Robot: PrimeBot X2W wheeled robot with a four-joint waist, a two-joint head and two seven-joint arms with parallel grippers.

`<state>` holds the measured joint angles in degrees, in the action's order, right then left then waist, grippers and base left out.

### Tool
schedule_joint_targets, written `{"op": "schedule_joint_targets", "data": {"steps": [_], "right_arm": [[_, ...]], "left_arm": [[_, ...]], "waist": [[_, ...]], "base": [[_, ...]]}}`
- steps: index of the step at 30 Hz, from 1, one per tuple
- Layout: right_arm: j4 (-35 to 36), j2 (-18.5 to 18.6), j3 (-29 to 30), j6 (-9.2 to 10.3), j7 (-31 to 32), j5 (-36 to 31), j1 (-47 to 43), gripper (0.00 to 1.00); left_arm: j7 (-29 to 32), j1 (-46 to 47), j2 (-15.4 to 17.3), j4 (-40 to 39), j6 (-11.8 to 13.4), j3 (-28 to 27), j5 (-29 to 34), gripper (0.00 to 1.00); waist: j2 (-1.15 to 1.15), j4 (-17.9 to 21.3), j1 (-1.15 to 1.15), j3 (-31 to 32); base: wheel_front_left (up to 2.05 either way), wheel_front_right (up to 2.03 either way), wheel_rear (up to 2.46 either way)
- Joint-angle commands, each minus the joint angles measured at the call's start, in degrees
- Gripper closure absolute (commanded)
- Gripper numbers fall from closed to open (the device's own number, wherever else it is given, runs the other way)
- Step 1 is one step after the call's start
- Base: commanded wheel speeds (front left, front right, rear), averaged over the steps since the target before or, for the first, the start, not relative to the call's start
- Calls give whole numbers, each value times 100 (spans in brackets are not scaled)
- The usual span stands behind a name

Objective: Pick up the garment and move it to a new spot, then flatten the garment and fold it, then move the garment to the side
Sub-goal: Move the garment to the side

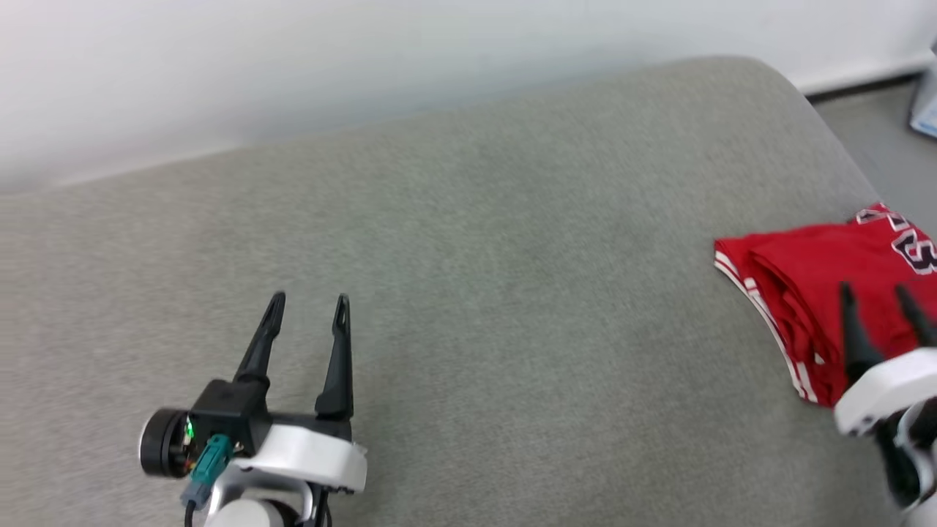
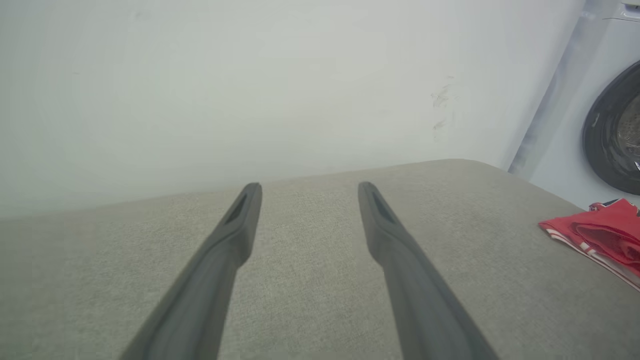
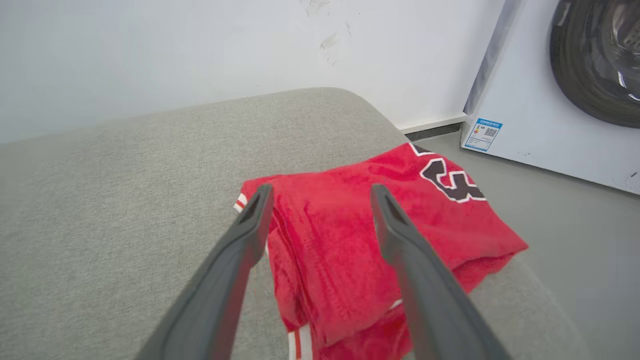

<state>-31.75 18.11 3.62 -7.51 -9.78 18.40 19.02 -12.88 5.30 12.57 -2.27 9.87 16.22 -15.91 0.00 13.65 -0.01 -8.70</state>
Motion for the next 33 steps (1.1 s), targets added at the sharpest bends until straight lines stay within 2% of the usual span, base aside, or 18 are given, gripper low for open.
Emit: {"op": "schedule_joint_targets", "data": {"steps": [1,8,9,17,24,33], "right_arm": [[174,-102,5,4,91,-53,-201,0],[1446,-637,-11,3,543,-227,-1170,0],[1977,-854,3,3,730,-343,-1564,0],[3107,-1193,-53,3,1074,-647,-2133,0],[3884,-1376,-58,3,1289,-867,-2481,0],[4294,-1494,-42,3,1379,-977,-2853,0]], "left_arm": [[-33,-129,3,20,49,-38,-35,0],[-65,-592,9,76,182,-157,-177,0],[-82,-759,3,136,213,-176,-224,0],[-105,-997,78,221,258,-236,-264,0],[-91,-1171,191,251,234,-242,-288,0],[-76,-1294,266,341,192,-202,-336,0]], "waist": [[0,-263,1,278],[0,-622,1,674],[0,-820,1,867],[0,-1243,1,1061],[0,-1465,1,1229],[0,-1468,1,1388]], "base": [[0,0,0],[0,0,0],[0,0,0],[0,0,0],[0,0,0],[0,0,0]]}}
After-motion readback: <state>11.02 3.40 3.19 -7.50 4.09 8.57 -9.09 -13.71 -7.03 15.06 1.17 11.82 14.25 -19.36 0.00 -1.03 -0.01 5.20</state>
